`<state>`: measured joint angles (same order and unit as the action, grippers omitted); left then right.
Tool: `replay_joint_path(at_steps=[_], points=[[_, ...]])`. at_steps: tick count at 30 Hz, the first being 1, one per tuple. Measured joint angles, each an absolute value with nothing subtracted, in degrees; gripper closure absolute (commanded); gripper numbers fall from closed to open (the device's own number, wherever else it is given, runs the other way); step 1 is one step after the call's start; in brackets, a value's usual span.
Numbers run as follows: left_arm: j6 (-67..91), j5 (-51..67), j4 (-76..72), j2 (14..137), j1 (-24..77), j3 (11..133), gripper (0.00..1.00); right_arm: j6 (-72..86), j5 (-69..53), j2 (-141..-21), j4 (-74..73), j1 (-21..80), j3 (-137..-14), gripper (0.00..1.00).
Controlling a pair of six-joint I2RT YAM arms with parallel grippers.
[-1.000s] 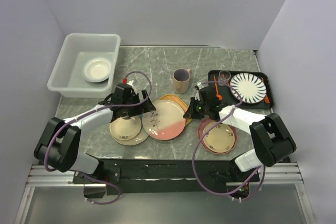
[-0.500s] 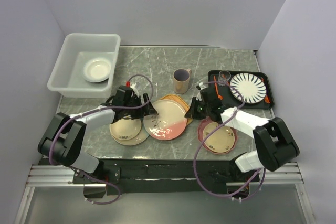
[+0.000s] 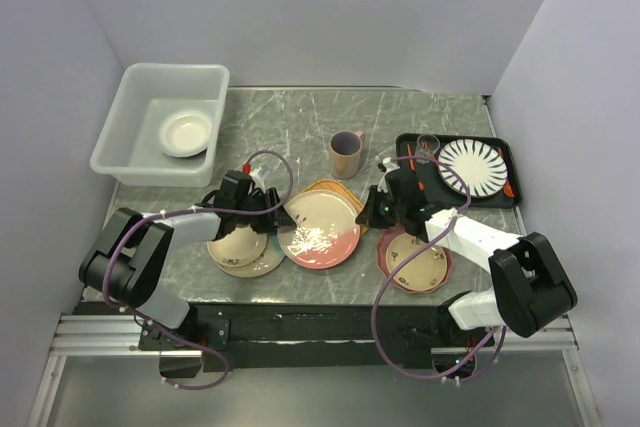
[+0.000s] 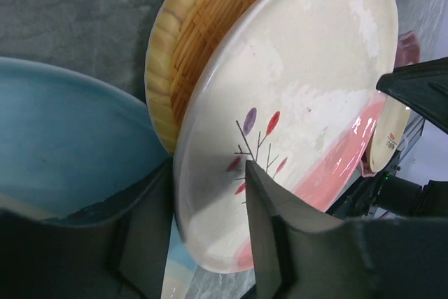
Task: Place the plates into the plastic bin on the countertop
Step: Pick up the plate from the center of the board.
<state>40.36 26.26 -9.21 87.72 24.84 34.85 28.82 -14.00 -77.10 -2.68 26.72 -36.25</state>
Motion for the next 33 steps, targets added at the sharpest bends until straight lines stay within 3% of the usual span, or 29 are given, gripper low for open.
replay_joint_path(at_steps=[14,25,27,29,30,33], points=[[42.24,28.29,-11.38,80.53,24.49,32.99,0.57,27.73,-12.93,-77.25,-3.36,26.24,-36.25,1.00],[48.75,36.91,-25.30,82.37,24.18,31.81,0.53,27.59,-13.30,-77.41,-3.92,25.87,-36.25,1.00],[49.23,38.06,-26.37,83.92,24.27,31.81,0.60,27.59,-13.47,-77.41,-3.86,25.87,-36.25,1.00],[49.21,38.37,-26.33,84.99,24.40,31.81,0.79,27.59,-13.61,-77.41,-3.81,25.89,-36.25,1.00],[49.08,38.30,-25.93,85.23,24.49,31.81,0.95,27.51,-13.56,-77.41,-3.90,25.89,-36.25,1.00],[48.62,38.61,-25.43,85.34,24.69,31.97,0.99,27.46,-13.61,-77.41,-4.21,25.89,-36.21,1.00]])
